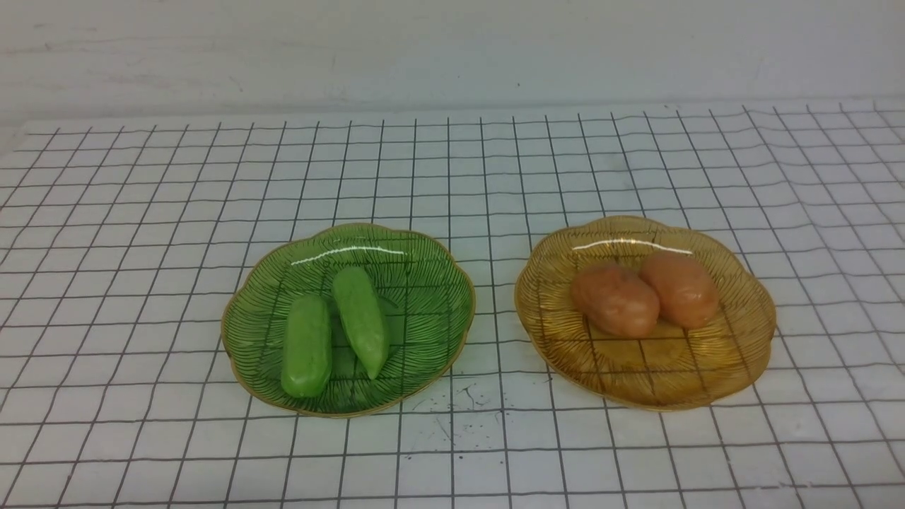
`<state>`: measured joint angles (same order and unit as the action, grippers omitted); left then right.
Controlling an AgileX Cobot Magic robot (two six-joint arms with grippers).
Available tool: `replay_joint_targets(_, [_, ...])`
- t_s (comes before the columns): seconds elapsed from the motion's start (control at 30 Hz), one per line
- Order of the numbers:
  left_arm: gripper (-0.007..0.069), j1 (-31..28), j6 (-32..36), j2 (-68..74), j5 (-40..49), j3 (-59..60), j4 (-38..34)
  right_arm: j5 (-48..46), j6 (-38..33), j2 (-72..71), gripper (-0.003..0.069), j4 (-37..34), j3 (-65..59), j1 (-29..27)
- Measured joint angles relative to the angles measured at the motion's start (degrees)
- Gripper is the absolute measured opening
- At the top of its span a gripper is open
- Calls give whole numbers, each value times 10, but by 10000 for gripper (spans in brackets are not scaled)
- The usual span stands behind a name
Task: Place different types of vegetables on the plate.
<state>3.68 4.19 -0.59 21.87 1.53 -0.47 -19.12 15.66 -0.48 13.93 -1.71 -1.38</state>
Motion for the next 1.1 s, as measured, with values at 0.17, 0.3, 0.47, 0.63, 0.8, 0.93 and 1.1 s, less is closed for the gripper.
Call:
replay_joint_targets(0.17, [-8,0,0,0,0,0,0,-12,-94,0,-14,-82,2,0])
replay_joint_targets(0.3, [-8,0,0,0,0,0,-1,-14,-181,0,-14,-139,2,-2])
replay_joint_targets(0.47, [-8,0,0,0,0,0,-1,-17,-217,0,-14,-171,2,-5])
replay_joint_targets(0.63, [-8,0,0,0,0,0,-1,-18,-221,0,-14,-172,2,-5])
replay_joint_targets(0.8, [-8,0,0,0,0,0,-1,-18,-221,0,-14,-172,2,-5])
replay_joint_targets(0.93, [-8,0,0,0,0,0,-1,-18,-221,0,-14,-172,2,-5])
replay_joint_targets(1.1, [-8,0,0,0,0,0,-1,-18,-221,0,-14,-172,2,-5])
